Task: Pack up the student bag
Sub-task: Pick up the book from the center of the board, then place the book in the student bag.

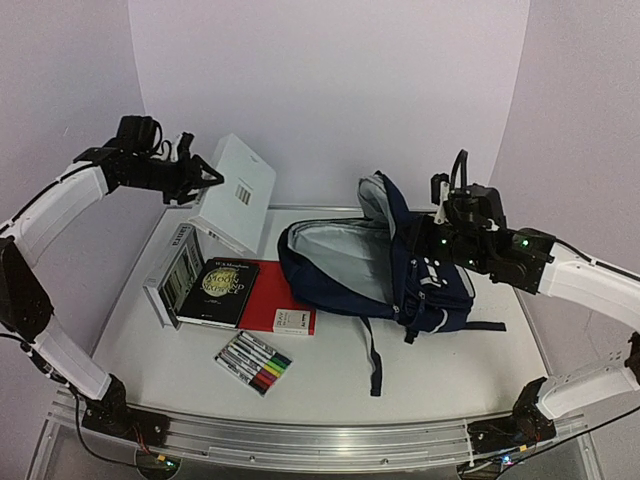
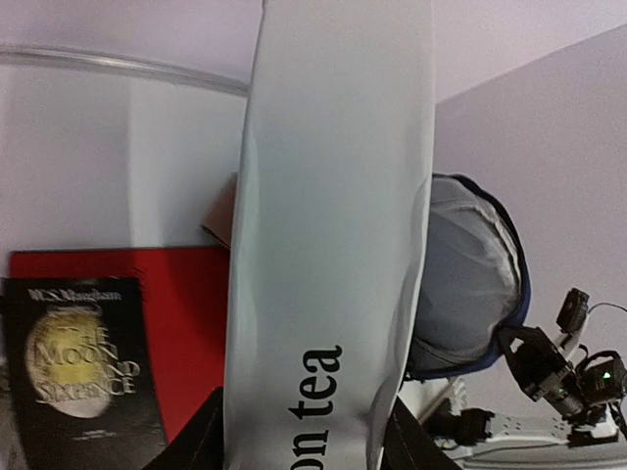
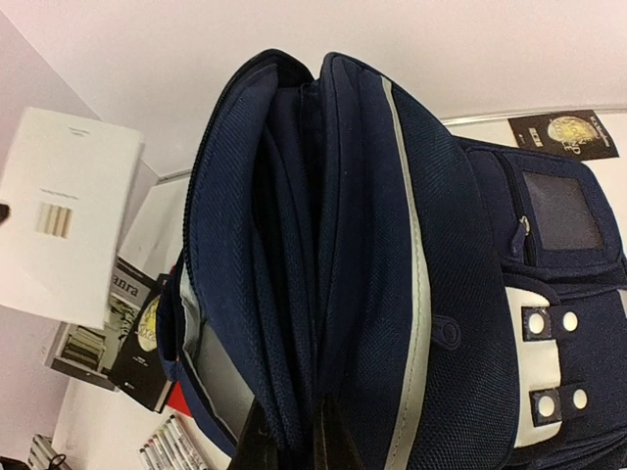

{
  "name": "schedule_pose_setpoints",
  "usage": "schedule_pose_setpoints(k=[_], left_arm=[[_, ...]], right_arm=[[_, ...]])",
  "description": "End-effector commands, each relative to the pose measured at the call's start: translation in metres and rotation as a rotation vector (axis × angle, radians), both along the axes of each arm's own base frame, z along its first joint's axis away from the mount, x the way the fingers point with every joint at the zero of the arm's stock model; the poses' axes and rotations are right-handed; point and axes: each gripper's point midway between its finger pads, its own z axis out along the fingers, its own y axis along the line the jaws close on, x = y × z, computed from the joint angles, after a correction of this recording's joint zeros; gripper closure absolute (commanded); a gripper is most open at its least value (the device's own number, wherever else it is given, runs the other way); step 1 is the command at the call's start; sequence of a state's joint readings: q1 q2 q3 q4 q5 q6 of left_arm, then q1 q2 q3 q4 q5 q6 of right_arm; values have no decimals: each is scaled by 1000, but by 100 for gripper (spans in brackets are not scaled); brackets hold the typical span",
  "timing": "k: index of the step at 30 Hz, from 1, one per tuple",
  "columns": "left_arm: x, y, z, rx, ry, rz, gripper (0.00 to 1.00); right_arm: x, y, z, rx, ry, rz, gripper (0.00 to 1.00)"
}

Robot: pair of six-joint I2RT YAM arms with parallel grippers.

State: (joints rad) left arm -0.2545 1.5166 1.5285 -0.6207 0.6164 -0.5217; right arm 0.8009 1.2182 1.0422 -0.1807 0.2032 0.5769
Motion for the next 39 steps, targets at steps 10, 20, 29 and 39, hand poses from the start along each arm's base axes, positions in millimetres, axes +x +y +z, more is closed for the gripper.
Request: schedule_pose_setpoints(k=[10, 20, 29, 39], left_arm=[[-23, -116, 17, -346, 10, -261, 59], [-38, -127, 22, -437, 40, -256, 59], [-39, -160, -54, -519, 205, -198, 60], [-17, -200, -92, -520, 263, -185, 62]], right_arm=[[4, 11, 99, 241, -299, 41, 100], [10, 6, 98, 247, -327, -9, 100], [16, 7, 115, 297, -403, -34, 100], [9, 22, 128, 303, -446, -32, 100]])
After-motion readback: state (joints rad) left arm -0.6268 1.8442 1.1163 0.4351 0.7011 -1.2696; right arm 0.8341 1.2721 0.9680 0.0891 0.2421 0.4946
